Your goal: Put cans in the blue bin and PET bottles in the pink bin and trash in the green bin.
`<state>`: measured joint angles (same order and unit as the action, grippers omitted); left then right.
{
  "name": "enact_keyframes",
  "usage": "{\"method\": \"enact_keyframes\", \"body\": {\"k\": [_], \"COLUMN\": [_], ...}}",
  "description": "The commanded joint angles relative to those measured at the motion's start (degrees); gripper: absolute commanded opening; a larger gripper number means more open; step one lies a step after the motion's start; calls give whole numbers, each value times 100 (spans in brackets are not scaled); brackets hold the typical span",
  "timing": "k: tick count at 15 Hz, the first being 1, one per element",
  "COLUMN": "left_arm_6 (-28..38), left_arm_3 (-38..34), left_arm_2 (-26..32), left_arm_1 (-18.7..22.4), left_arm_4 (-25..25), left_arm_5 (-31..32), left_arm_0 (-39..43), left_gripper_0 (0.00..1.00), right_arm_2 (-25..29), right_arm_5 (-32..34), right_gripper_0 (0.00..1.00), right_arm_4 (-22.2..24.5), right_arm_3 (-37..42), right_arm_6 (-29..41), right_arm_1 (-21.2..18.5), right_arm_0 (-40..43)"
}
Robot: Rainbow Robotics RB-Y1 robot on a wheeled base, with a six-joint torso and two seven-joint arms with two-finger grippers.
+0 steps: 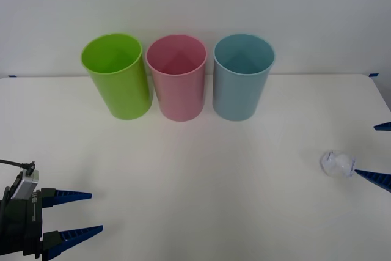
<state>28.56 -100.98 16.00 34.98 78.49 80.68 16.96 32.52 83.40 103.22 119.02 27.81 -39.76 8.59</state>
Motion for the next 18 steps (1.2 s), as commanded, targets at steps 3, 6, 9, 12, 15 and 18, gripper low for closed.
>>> {"method": "enact_keyframes", "body": {"k": [3, 6, 9, 12, 15, 18], "left_arm_6": [0, 0, 0, 0, 0, 0], "left_arm_3": [0, 0, 0, 0, 0, 0], "left_arm_2": [0, 0, 0, 0, 0, 0], "left_arm_1": [0, 0, 0, 0, 0, 0], "left_arm_4": [0, 0, 0, 0, 0, 0], "left_arm_5": [0, 0, 0, 0, 0, 0], "left_arm_0": [0, 0, 0, 0, 0, 0], "left_gripper_0": [100, 100, 100, 100, 100, 100], "right_arm_2": [18, -132, -360, -536, -809, -1046], "right_arm_5": [537, 607, 537, 405, 343, 343], "right_gripper_0": [100, 100, 100, 100, 100, 100], "right_arm_4": [251, 523, 875, 1209, 1314, 1376], "right_arm_3": [24, 24, -99, -248, -688, -1101], "right_arm_6": [946, 1271, 1403, 1509, 1561, 1579], "right_arm_1": [-419, -568, -559, -559, -568, -559], "right_arm_0": [-33, -252, -393, -428, -613, -850]}}
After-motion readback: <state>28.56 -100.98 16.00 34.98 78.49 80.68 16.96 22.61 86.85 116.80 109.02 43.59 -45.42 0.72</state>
